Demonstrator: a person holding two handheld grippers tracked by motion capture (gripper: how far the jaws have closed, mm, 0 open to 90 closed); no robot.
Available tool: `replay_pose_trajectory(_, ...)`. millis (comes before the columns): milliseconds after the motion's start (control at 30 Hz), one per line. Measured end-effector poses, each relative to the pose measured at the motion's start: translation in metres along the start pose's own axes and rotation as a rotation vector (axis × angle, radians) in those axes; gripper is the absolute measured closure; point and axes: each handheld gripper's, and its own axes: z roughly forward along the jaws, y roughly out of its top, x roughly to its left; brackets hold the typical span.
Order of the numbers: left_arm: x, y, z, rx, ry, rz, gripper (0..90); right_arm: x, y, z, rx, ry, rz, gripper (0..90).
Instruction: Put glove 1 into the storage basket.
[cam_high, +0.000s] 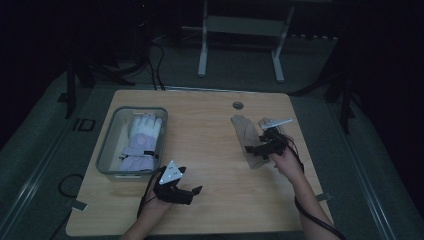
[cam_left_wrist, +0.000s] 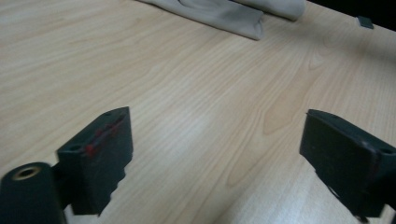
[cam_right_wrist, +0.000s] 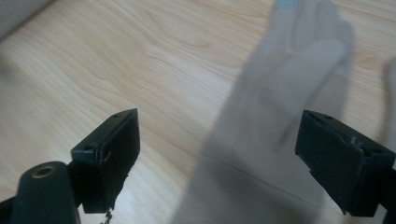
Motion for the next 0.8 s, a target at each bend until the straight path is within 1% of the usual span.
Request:
replay_pose_trajectory(67,-0.001,-0.002,-0.001,-0.006,0.001,0.004,8.5,-0.006,-0.005,-0.001,-0.007,-0.019,-0.018,13.8)
replay_pose_trajectory(100,-0.001,-0.003,-0.001,-0.007,0.002,0.003,8.0,-0.009,-0.008,-0.001,-0.022,-0.03,-0.034,13.9)
replay_pose_trajectory(200,-0.001,-0.006,-0.002,-0.007,-0.008,-0.01,4.5,-0.014,-0.012,0.0,-0.028,-0.044,-0.062,14.0)
replay_pose_trajectory(233,-0.001,-0.007,-0.002,-0.004,-0.008,-0.015,1.9,-0.016,-0.012,0.001,-0.026,-0.054,-0.059,13.9)
replay_pose_trajectory(300,-0.002,-0.01,-0.002,-0.007,-0.009,-0.017,1.9,-0.02,-0.013,0.003,-0.022,-0.042,-0.037,12.8)
replay_pose_trajectory(333,-0.002,-0.01,-0.002,-0.007,-0.009,-0.017,1.9,-0.02,-0.013,0.005,-0.024,-0.05,-0.032,11.8)
replay_pose_trajectory(367,-0.002,-0.011,-0.002,0.002,0.003,-0.009,1.9,-0.02,-0.011,0.007,-0.019,-0.056,-0.026,11.5)
replay_pose_trajectory(433,-0.002,-0.013,-0.001,0.001,0.009,-0.001,1.8,-0.019,-0.008,0.013,-0.016,-0.065,-0.026,10.9)
replay_pose_trajectory(467,-0.002,-0.013,-0.001,0.0,0.013,0.001,1.8,-0.019,-0.007,0.016,-0.003,-0.064,-0.029,11.0)
replay_pose_trajectory(533,-0.003,-0.014,-0.001,-0.001,0.011,0.004,1.8,-0.02,-0.004,0.021,-0.003,-0.087,-0.052,15.3)
replay_pose_trajectory(600,-0.003,-0.014,-0.002,-0.003,0.013,0.008,1.8,-0.021,0.0,0.026,0.006,-0.103,-0.075,22.1)
replay_pose_trajectory(633,-0.004,-0.014,-0.002,-0.009,0.011,0.007,1.9,-0.021,0.001,0.028,0.005,-0.108,-0.083,24.6)
replay_pose_trajectory(667,-0.004,-0.014,-0.003,-0.011,0.008,0.008,1.9,-0.022,0.002,0.03,-0.002,-0.123,-0.092,29.2)
replay_pose_trajectory(700,-0.004,-0.014,-0.003,-0.011,0.005,0.01,1.9,-0.024,0.003,0.033,-0.001,-0.129,-0.09,32.8)
replay_pose_trajectory(733,-0.005,-0.014,-0.003,-0.014,0.001,0.013,1.9,-0.025,0.004,0.036,-0.003,-0.124,-0.093,34.5)
replay_pose_trajectory(767,-0.005,-0.014,-0.002,-0.013,0.0,0.016,1.9,-0.026,0.006,0.039,0.001,-0.136,-0.094,37.1)
replay_pose_trajectory(800,-0.005,-0.014,-0.002,-0.01,0.0,0.018,1.9,-0.028,0.006,0.042,0.006,-0.126,-0.094,38.1)
